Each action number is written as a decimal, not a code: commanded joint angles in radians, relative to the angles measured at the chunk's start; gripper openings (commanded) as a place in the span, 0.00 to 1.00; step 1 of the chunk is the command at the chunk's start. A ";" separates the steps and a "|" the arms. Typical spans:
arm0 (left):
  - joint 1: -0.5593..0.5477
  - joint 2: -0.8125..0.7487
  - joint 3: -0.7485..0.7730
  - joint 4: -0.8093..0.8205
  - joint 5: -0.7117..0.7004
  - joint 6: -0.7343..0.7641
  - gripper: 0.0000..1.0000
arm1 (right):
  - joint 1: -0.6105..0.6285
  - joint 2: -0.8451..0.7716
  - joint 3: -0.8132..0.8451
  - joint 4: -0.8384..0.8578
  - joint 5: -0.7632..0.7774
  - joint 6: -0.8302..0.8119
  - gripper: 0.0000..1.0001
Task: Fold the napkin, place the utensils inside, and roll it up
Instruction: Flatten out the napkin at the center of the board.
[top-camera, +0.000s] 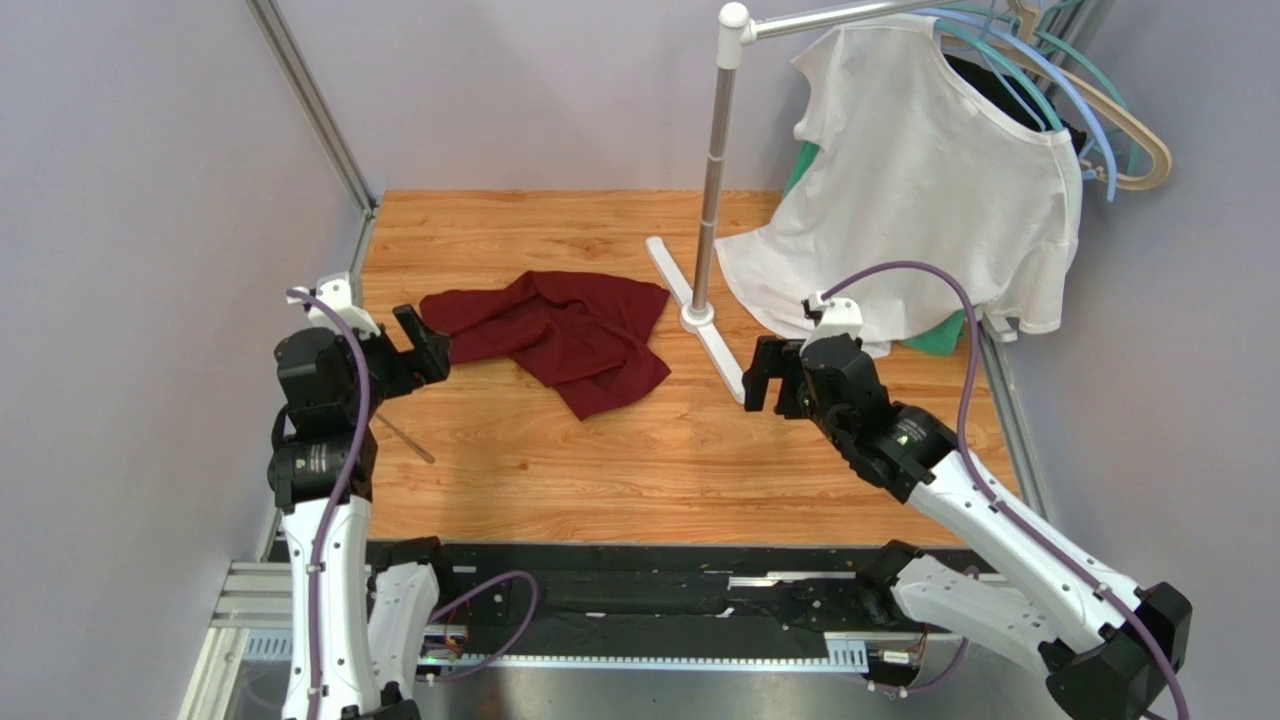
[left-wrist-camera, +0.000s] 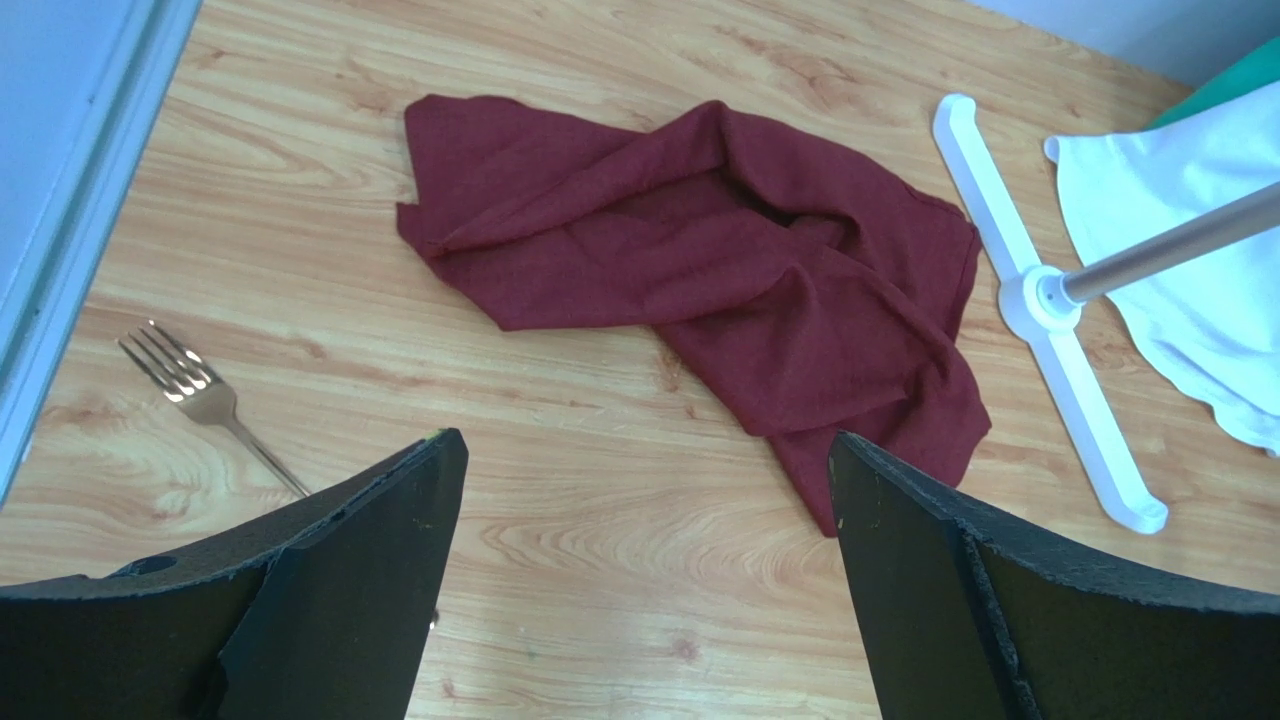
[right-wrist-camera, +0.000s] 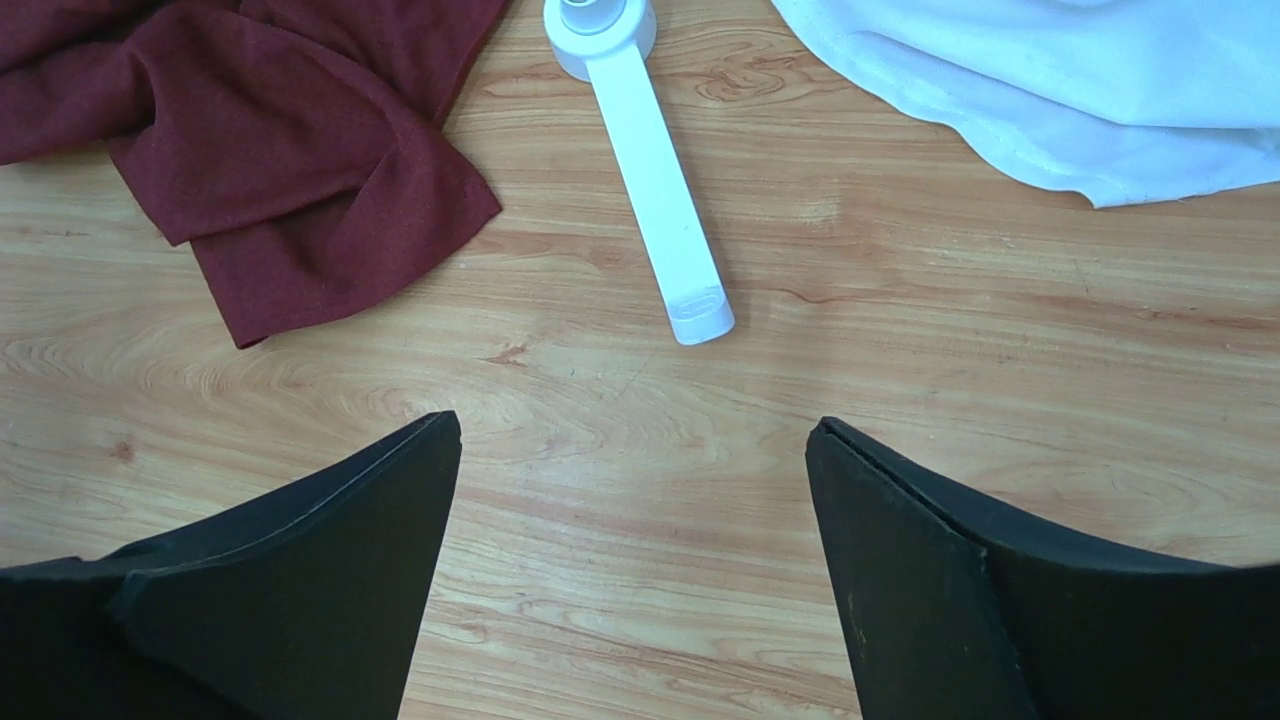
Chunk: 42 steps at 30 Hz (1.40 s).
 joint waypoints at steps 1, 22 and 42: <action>0.002 0.023 0.024 0.021 0.025 -0.003 0.99 | 0.002 0.014 0.045 0.076 -0.001 0.002 0.89; 0.004 0.141 0.035 0.089 0.257 -0.006 0.99 | 0.057 0.507 0.209 0.237 -0.247 0.056 0.78; 0.074 0.222 0.027 0.081 0.401 -0.031 0.98 | -0.008 1.019 0.486 0.272 -0.200 0.057 0.49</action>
